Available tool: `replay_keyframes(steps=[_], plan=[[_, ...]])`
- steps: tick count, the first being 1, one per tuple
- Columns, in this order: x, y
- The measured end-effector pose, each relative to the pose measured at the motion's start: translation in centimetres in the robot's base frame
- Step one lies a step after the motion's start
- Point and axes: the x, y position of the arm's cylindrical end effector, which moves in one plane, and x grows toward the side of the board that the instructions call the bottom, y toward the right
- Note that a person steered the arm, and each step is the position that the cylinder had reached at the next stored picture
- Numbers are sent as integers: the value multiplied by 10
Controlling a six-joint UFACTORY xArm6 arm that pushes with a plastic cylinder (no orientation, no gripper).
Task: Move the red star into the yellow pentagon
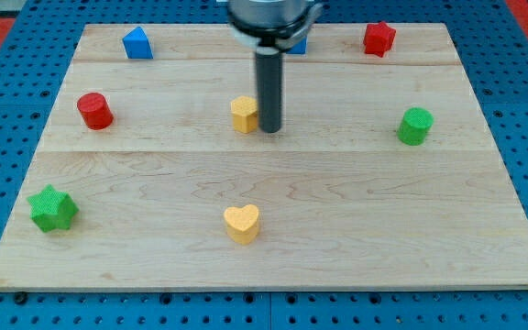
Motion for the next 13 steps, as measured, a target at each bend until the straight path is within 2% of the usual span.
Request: replay_keyframes(steps=[1, 2, 3, 4, 5, 6, 7, 8, 9, 12, 13], plan=[[-48, 77], [-124, 142], [-176, 237], [-195, 203], [-143, 154], [-124, 108], [-144, 175], [-176, 138], [-165, 76], [-61, -14], [-61, -44]])
